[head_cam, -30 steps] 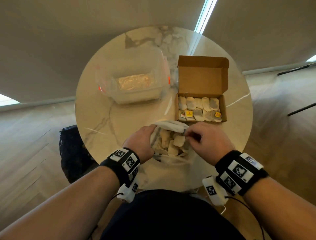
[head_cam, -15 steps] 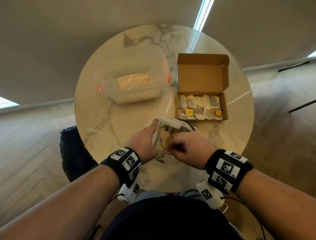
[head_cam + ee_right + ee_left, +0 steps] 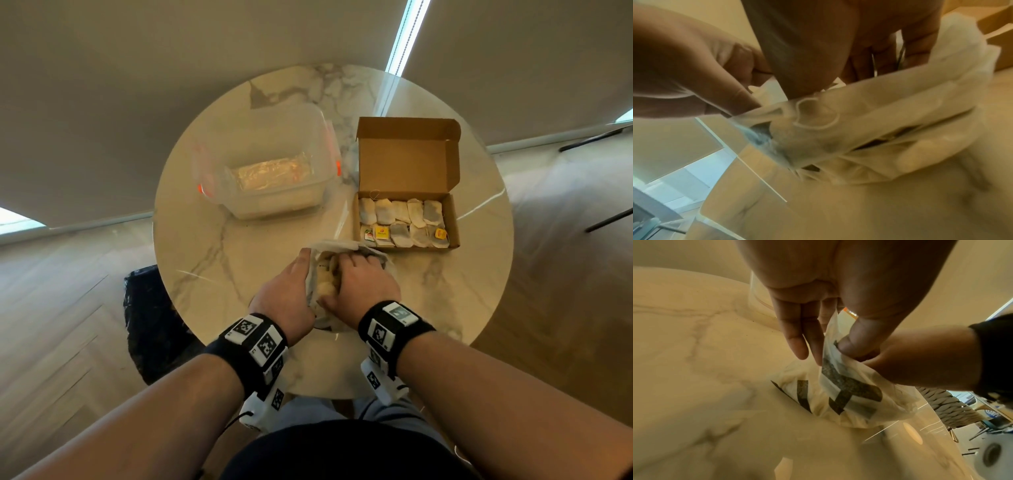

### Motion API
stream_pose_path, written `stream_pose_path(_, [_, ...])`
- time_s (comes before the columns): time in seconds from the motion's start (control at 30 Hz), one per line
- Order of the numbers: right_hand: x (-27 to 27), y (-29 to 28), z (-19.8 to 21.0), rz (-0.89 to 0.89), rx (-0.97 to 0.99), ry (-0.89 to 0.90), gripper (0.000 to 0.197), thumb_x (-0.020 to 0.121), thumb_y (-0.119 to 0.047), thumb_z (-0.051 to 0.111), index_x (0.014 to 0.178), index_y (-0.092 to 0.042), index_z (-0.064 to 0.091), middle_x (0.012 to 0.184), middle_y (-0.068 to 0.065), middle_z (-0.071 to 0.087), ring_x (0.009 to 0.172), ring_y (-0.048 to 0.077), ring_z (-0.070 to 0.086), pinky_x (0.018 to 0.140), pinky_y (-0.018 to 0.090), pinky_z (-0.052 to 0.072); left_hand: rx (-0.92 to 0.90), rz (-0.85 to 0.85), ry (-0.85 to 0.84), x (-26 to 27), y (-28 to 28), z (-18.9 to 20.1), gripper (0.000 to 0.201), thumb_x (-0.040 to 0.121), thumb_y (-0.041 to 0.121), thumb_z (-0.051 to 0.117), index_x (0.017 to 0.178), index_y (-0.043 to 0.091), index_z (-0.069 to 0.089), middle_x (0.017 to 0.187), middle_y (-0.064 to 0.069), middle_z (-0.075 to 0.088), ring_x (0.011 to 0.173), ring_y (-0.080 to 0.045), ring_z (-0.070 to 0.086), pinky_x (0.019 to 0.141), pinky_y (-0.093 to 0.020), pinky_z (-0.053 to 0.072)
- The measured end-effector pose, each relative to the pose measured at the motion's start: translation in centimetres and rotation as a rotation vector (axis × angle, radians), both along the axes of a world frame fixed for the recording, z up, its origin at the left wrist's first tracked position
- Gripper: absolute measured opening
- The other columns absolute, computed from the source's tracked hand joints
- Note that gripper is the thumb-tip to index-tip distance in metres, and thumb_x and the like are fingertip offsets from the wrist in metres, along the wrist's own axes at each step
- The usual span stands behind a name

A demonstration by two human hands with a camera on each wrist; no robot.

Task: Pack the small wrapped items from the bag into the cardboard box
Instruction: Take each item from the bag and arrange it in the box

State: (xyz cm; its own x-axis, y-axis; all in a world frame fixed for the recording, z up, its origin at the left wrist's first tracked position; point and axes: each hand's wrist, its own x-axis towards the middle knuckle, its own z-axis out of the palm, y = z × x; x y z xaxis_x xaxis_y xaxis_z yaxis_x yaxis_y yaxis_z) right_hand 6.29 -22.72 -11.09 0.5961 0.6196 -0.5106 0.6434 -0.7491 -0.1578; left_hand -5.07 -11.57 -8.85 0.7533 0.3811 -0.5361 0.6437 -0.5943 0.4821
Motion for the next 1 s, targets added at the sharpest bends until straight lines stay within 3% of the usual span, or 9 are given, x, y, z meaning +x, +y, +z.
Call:
stream_pose_path(0.1, [0.1,0.3,-0.4,-0.057,-0.052,0.019,0.092,0.079,-0.066,0.072,0.150,-0.020,0.037,0.150,0.006,0.048,0.140,0.030,0.042,0.111,0.045,0.044,-0.004,-0.044,-0.005,0.0,-0.3,0.5,0.098,0.092,0.021,0.063,0.167,0.023,0.000,0.172,0.001,0.024,0.146,-0.026,0.045,0.114,-0.036,0.041])
stream_pose_path(0.3, [1.0,1.0,0.0,0.101,-0.176,0.051,0.041,0.092,-0.046,0.056,0.128,-0.029,0.063,0.131,0.003,0.065,0.125,0.029,0.054,0.105,0.046,0.046,0.051,0.012,0.042,-0.8,0.1,0.1,0.098,0.091,0.014,0.059,0.165,0.034,-0.003,0.172,0.005,0.024,0.136,-0.034,0.055,0.103,-0.042,0.050])
stream_pose_path(0.43, [1.1,0.2,0.5,0.074,-0.159,0.129,0.033,0.091,-0.036,0.063,0.123,-0.034,0.066,0.123,0.000,0.069,0.115,0.026,0.062,0.098,0.042,0.054,0.079,0.018,0.063,-1.3,0.2,0.3,0.100,0.091,0.012,0.060,0.166,0.033,-0.001,0.173,0.009,0.021,0.136,-0.032,0.055,0.102,-0.041,0.050])
stream_pose_path(0.5, [1.0,-0.2,0.9,0.032,-0.112,0.162,0.039,0.090,-0.034,0.066,0.129,-0.036,0.065,0.126,-0.001,0.068,0.117,0.025,0.062,0.098,0.041,0.055,0.033,0.055,0.023,-1.7,0.2,0.1,0.096,0.088,0.019,0.065,0.164,0.035,0.008,0.163,0.002,0.041,0.128,-0.030,0.060,0.098,-0.039,0.051])
stream_pose_path(0.57, [0.7,-0.5,1.2,0.021,-0.050,0.147,0.044,0.089,-0.039,0.068,0.133,-0.036,0.062,0.131,-0.002,0.066,0.122,0.024,0.059,0.100,0.040,0.053,-0.018,0.204,-0.066,-2.3,-0.1,-0.2,0.081,0.084,0.027,0.070,0.149,0.035,0.024,0.132,-0.004,0.063,0.099,-0.026,0.069,0.085,-0.039,0.057])
stream_pose_path(0.63, [0.1,-0.7,1.6,0.049,0.008,0.082,0.050,0.087,-0.050,0.068,0.133,-0.034,0.060,0.134,-0.004,0.063,0.126,0.024,0.053,0.103,0.040,0.050,-0.039,0.406,-0.118,-2.7,-0.3,-0.9,0.066,0.079,0.035,0.075,0.127,0.032,0.031,0.103,0.000,0.068,0.076,-0.020,0.068,0.069,-0.039,0.057])
stream_pose_path(0.8, [-1.3,-0.5,1.3,0.171,-0.042,0.000,0.076,0.078,-0.068,0.071,0.139,-0.030,0.048,0.141,0.001,0.058,0.133,0.027,0.048,0.106,0.045,0.045,-0.299,0.679,0.023,-2.2,-0.3,-3.3,0.070,0.068,0.034,0.080,0.120,0.022,0.034,0.099,-0.003,0.066,0.077,-0.027,0.071,0.070,-0.045,0.062])
stream_pose_path(0.93, [-1.5,-0.5,0.5,0.173,-0.082,0.039,0.083,0.074,-0.073,0.073,0.141,-0.032,0.045,0.144,0.001,0.057,0.136,0.027,0.047,0.110,0.046,0.041,-0.370,0.763,0.012,-1.6,0.3,-4.9,0.052,0.085,0.014,0.074,0.127,0.013,0.043,0.086,-0.005,0.064,0.074,-0.023,0.065,0.068,-0.037,0.057])
stream_pose_path(1.0, [-1.5,-0.7,0.2,0.152,-0.059,0.041,0.082,0.073,-0.074,0.072,0.139,-0.034,0.047,0.141,0.000,0.059,0.134,0.027,0.048,0.110,0.046,0.041,-0.409,0.808,-0.003,-1.6,0.6,-5.4,0.044,0.084,0.015,0.072,0.121,0.019,0.050,0.084,-0.007,0.068,0.075,-0.026,0.069,0.072,-0.041,0.063])
